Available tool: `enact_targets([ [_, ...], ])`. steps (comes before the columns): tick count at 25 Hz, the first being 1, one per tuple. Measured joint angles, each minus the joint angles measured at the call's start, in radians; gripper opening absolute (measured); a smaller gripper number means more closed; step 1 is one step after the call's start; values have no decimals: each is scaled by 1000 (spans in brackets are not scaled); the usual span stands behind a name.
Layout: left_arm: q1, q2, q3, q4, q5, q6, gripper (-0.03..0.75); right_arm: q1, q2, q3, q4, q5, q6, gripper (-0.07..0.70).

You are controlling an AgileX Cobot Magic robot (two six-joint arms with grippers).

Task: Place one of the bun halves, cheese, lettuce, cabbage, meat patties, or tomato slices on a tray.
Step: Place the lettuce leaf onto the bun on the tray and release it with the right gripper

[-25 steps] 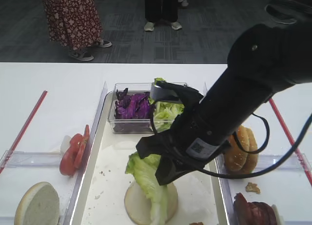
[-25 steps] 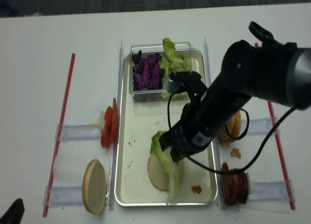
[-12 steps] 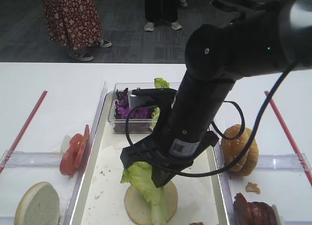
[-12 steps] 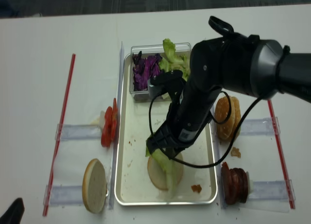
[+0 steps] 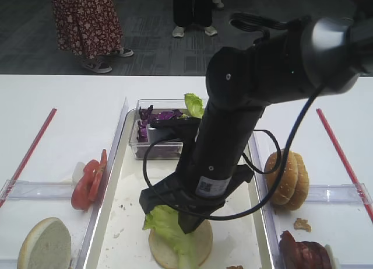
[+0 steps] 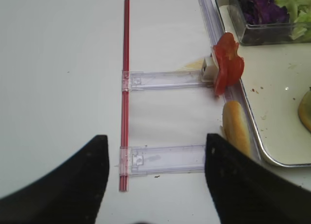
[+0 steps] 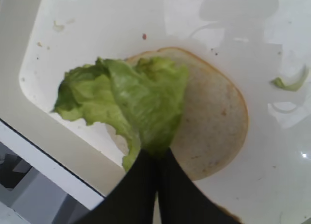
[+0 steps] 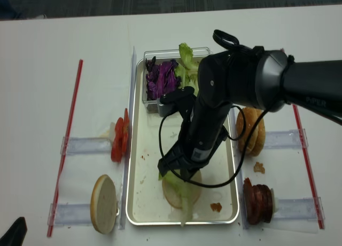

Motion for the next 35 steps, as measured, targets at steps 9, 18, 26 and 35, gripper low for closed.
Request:
enact_targets([
  [9,0,0,0,0,0,0,412,0,7,0,-37,-10,0,34],
  [18,0,0,0,0,0,0,412,0,7,0,-51,-21,0,34],
  [26,0,0,0,0,0,0,412,0,7,0,-31,-31,-11,34],
  [35,0,0,0,0,0,-2,412,0,7,0,-17,-41,-27,34],
])
